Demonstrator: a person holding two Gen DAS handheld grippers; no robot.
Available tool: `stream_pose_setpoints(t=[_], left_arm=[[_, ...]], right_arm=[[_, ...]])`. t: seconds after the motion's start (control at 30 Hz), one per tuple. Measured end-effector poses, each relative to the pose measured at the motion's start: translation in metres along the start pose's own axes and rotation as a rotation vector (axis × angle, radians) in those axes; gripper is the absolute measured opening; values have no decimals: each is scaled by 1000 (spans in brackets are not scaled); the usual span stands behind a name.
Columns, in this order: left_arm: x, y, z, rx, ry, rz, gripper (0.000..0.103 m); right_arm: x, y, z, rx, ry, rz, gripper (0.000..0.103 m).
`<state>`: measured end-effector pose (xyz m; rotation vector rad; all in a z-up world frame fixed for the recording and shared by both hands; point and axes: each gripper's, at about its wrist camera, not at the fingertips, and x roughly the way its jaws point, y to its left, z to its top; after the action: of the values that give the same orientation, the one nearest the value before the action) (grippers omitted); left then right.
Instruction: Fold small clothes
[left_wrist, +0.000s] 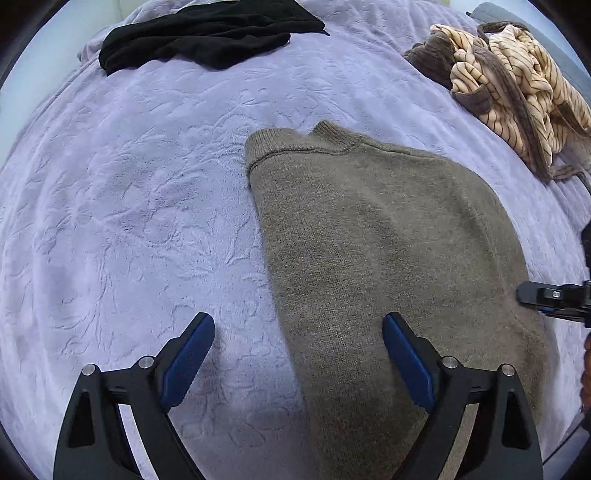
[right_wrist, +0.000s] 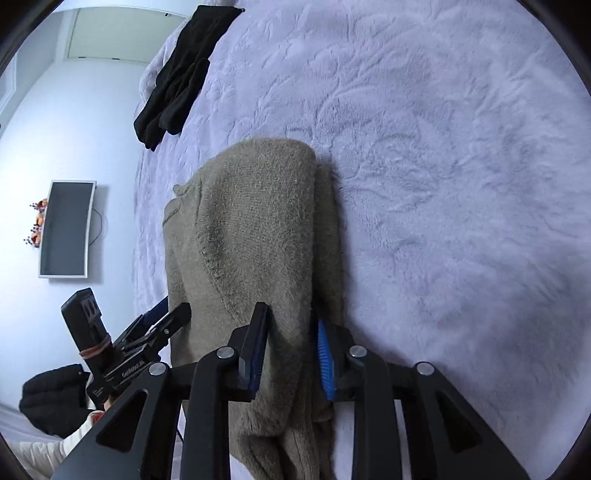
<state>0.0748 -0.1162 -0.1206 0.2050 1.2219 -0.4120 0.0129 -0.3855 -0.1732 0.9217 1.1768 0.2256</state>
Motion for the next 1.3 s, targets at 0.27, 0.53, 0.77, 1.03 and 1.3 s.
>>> stream_pose_setpoints(t=[0.27, 0.53, 0.77, 1.03, 1.3], left_arm=[[1, -3, 1, 19, -3, 16, 93], [3, -1, 1, 44, 0, 22, 101], [-31, 7, -9, 74, 24, -2, 101], [-44, 32, -78, -22, 228, -155, 100], [-28, 8, -99, 22, 236, -145, 59]], right_arm=[[-28, 24, -53, -47, 41, 24, 54], [-5, -25, -82, 94, 25, -29, 9], [-41, -40, -104, 159, 2, -84, 27], [-26, -20, -132, 204, 62, 125, 57], [5, -19, -134, 306, 29, 126, 13]])
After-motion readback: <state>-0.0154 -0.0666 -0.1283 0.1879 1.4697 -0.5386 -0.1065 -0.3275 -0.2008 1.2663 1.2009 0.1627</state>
